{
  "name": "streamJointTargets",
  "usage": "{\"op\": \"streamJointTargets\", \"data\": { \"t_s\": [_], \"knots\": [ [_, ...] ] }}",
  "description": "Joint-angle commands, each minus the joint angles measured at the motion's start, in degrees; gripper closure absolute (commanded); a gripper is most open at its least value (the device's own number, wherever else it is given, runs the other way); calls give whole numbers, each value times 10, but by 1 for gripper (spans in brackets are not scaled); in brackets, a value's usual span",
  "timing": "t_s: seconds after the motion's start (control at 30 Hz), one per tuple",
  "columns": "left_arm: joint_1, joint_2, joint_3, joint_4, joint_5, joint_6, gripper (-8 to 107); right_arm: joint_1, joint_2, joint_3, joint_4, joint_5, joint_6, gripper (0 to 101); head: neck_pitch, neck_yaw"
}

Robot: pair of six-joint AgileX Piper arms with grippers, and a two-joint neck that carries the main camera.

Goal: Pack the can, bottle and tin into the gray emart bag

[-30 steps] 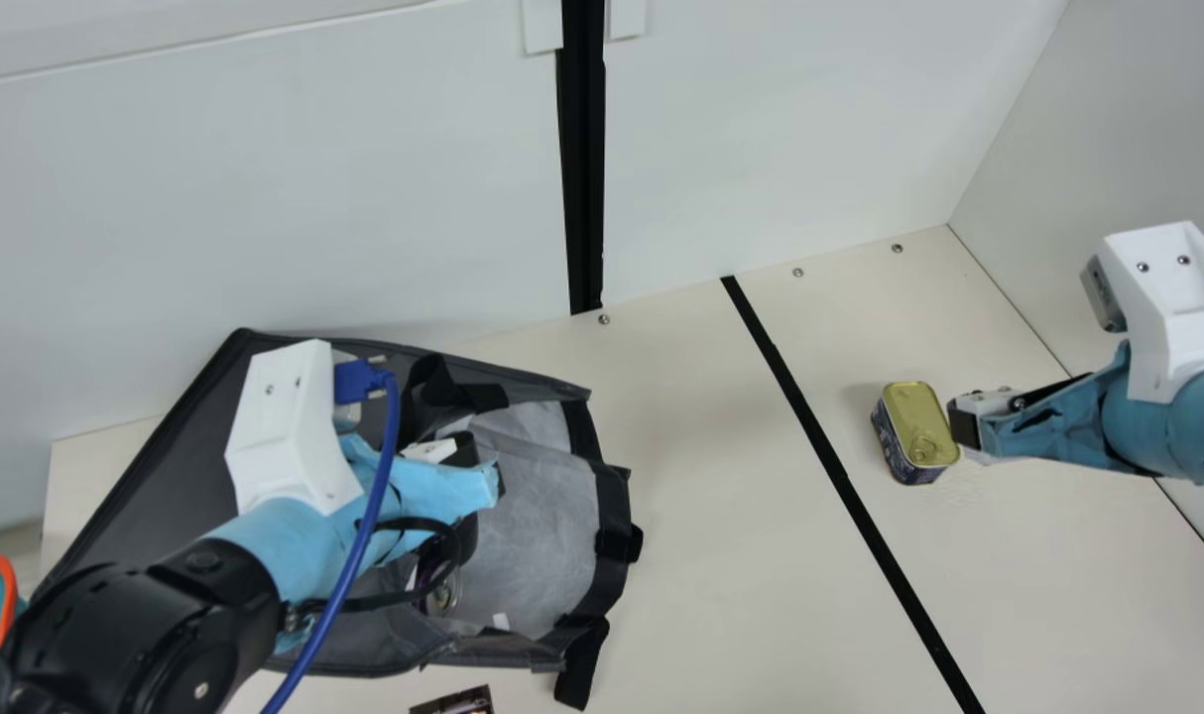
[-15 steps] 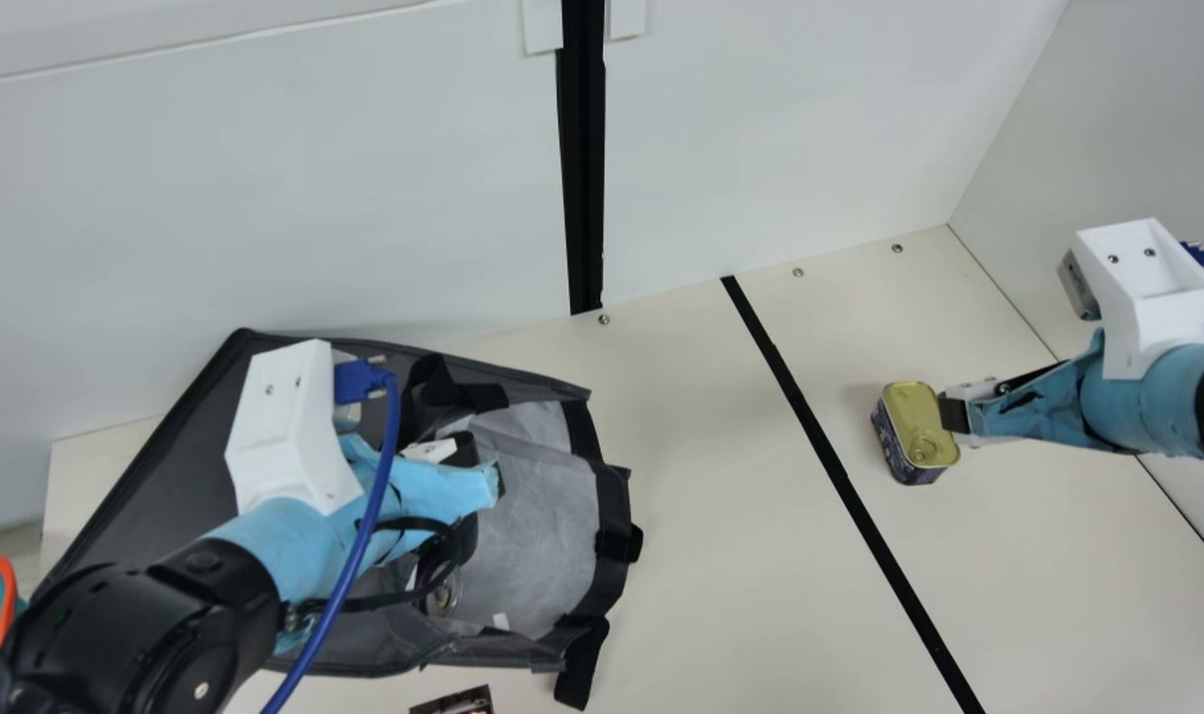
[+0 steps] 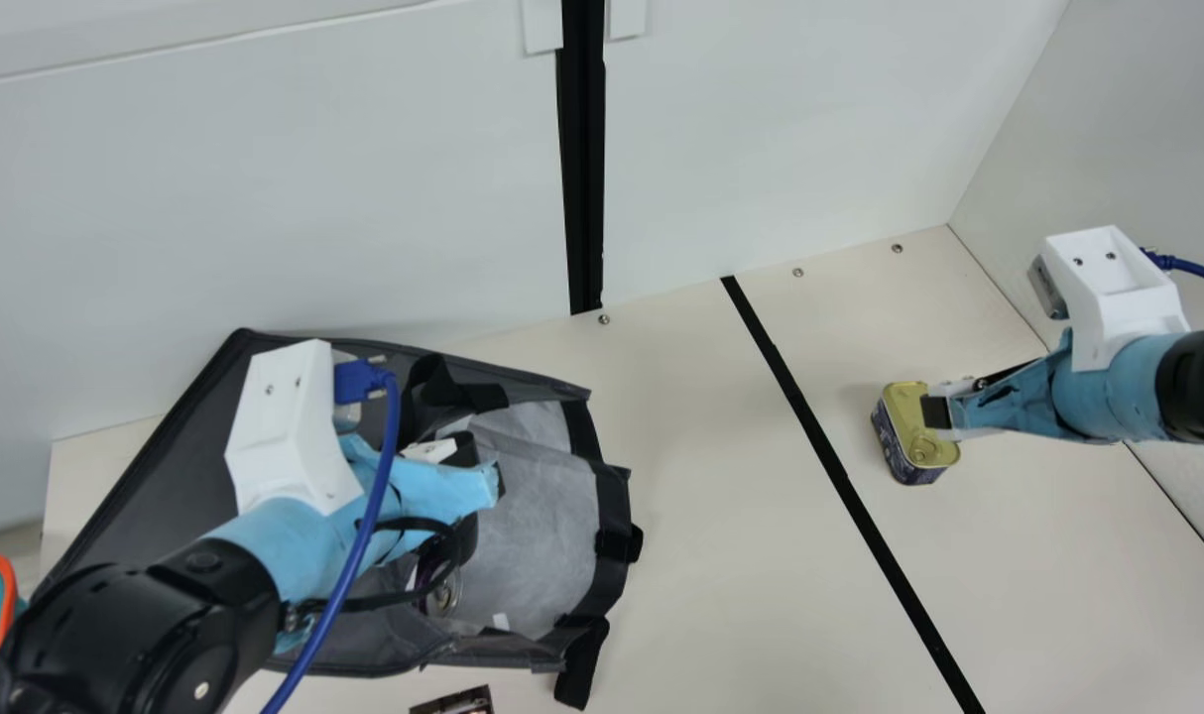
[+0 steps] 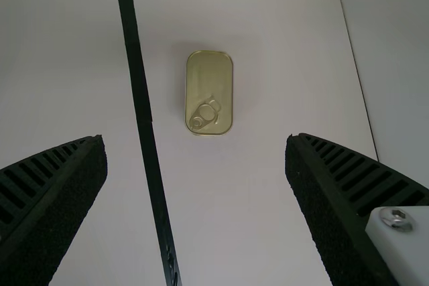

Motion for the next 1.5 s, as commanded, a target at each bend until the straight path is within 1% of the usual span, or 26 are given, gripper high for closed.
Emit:
{"op": "streamJointTargets", "data": {
  "t_s": [0.0, 0.7, 0.97, 1.47],
  "knots": [
    [0, 0, 0, 0, 0, 0, 89, 0, 4, 2, 1, -1, -1, 10, -13, 0],
    [0, 0, 0, 0, 0, 0, 89, 0, 64, 16, 8, -36, -28, 10, -13, 0],
    [0, 0, 0, 0, 0, 0, 89, 0, 96, 9, 8, -48, -40, 10, -13, 0],
    [0, 0, 0, 0, 0, 0, 89, 3, 151, -10, 10, -59, -56, 10, -13, 0]
  ]
}}
